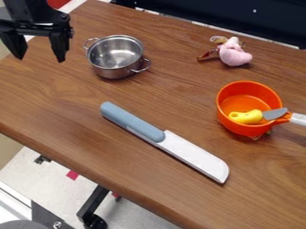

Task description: Move the knife aside the silver pot

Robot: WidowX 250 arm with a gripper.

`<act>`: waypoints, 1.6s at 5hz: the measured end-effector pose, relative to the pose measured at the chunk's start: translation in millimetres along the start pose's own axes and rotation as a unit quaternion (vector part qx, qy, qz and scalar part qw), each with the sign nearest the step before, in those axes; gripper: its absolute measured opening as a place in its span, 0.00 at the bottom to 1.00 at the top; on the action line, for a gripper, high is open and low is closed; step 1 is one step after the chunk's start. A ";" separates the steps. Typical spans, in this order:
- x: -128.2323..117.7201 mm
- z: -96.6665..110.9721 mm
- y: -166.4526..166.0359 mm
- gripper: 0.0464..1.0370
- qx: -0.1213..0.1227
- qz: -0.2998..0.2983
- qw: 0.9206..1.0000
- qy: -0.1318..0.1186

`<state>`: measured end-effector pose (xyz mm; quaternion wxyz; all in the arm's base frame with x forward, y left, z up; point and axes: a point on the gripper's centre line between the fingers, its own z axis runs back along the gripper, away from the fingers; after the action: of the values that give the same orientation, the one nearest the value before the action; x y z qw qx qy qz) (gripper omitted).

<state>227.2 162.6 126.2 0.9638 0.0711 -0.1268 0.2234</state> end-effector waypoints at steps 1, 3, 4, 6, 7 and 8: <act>-3.3 -5.2 -1.8 0.96 -0.003 0.007 1.000 0.011; -6.4 -12.8 -35.8 0.96 0.001 0.168 0.984 0.062; -9.4 -14.0 -54.5 0.96 0.024 0.284 0.956 0.072; -28.6 -30.3 -89.4 0.96 0.030 0.414 0.905 0.091; -43.6 -46.2 -99.6 0.96 0.016 0.426 0.901 0.079; -46.1 -50.1 -108.3 0.96 0.012 0.454 0.888 0.066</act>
<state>246.4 56.9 56.8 0.7621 0.0026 -0.0786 0.6426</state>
